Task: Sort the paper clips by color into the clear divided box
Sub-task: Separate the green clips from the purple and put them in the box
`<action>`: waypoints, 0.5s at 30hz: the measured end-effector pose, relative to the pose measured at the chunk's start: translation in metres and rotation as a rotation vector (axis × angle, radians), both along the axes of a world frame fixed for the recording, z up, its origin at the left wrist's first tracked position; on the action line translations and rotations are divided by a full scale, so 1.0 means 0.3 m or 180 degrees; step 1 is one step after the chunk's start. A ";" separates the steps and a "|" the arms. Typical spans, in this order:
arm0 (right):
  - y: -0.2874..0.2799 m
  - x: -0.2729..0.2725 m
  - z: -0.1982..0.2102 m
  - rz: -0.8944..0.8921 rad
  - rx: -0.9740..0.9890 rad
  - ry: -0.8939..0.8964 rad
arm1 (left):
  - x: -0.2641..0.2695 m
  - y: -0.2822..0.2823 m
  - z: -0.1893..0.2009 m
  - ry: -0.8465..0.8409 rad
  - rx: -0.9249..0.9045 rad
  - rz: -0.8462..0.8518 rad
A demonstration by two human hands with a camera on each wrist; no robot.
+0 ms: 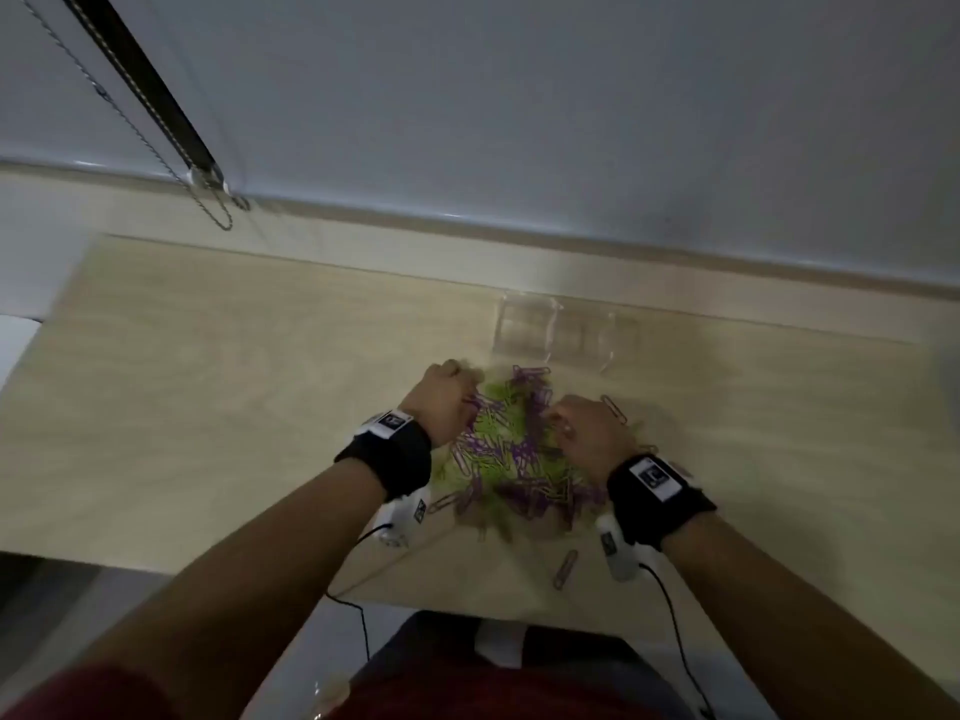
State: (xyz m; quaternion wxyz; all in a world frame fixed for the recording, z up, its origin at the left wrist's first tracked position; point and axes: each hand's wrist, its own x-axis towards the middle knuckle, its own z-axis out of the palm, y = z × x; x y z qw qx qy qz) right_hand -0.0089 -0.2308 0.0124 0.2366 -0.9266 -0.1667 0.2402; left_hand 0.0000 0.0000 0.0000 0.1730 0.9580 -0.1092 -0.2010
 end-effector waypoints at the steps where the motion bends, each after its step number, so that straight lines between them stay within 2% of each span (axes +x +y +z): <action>1: 0.042 0.037 -0.025 0.0068 0.0031 -0.0146 | 0.033 -0.019 -0.021 -0.0067 0.0035 0.0041; 2: 0.076 0.067 -0.034 0.0106 0.0031 -0.0237 | 0.063 -0.027 -0.038 -0.0135 0.0023 0.0199; 6: 0.189 0.165 -0.087 0.0272 -0.0099 -0.0258 | 0.148 -0.049 -0.063 0.0001 0.0072 0.0248; 11: 0.215 0.188 -0.139 0.0581 -0.0571 -0.0356 | 0.160 -0.044 -0.093 0.0206 -0.0373 0.0138; 15: 0.180 0.191 -0.134 0.0250 -0.0620 -0.0066 | 0.155 -0.068 -0.098 0.0304 -0.0414 0.0130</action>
